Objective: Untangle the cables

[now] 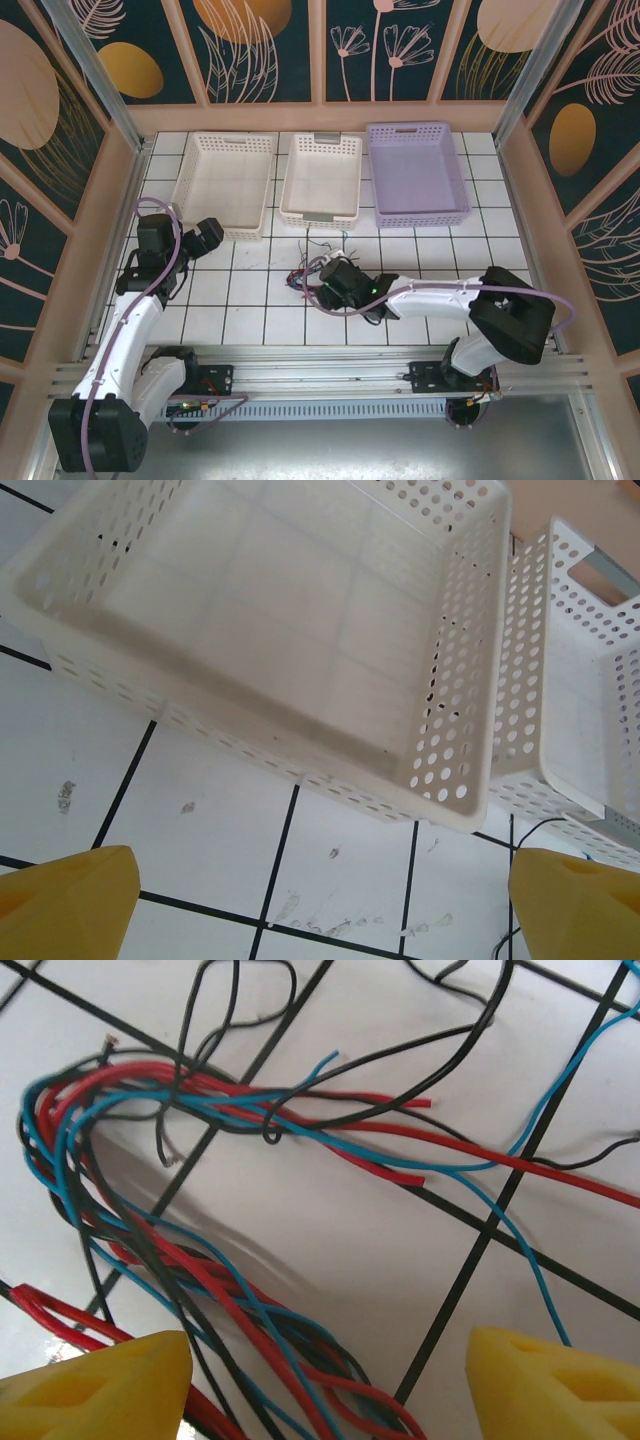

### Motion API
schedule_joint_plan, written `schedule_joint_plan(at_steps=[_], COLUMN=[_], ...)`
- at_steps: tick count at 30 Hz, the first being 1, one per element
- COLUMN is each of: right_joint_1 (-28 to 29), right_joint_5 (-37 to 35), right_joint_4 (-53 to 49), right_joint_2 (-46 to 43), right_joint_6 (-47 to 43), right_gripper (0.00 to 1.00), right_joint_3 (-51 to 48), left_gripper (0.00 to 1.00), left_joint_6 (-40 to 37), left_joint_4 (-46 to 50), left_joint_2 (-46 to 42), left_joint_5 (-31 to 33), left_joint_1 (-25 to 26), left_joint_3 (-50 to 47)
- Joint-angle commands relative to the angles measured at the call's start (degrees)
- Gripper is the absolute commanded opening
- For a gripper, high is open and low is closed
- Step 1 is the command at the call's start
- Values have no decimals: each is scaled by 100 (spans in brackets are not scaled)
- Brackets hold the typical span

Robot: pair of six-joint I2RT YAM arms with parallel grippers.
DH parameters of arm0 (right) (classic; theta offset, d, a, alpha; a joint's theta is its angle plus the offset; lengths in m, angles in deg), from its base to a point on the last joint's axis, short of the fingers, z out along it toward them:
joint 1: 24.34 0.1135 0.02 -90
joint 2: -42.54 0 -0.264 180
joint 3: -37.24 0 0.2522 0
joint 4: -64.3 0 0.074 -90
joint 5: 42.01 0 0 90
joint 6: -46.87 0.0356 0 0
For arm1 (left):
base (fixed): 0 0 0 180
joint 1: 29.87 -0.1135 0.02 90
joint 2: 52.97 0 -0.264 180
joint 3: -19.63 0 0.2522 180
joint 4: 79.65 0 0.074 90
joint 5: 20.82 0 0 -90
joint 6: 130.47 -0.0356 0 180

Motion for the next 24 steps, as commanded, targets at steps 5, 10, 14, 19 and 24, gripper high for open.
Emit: schedule_joint_plan(at_steps=[5,10,14,19,24], right_joint_1=[384,425,117,-305,-261], right_joint_5=[-149,-105,466,980,1205], right_joint_4=[-34,101,96,5,-130], right_joint_2=[324,472,177,-717,-1002], right_joint_6=[-478,-467,-150,280,-81], right_gripper=[71,71,71,72,75], right_joint_3=[219,196,182,49,-82], left_gripper=[94,94,94,94,94], left_joint_6=[-95,-104,-114,-119,-126], left_joint_4=[122,120,124,120,120], left_joint_2=[18,28,55,59,103], left_joint_5=[-87,-108,-126,-119,-141], left_joint_1=[-5,-5,2,-2,-5], left_joint_3=[163,163,163,168,179])
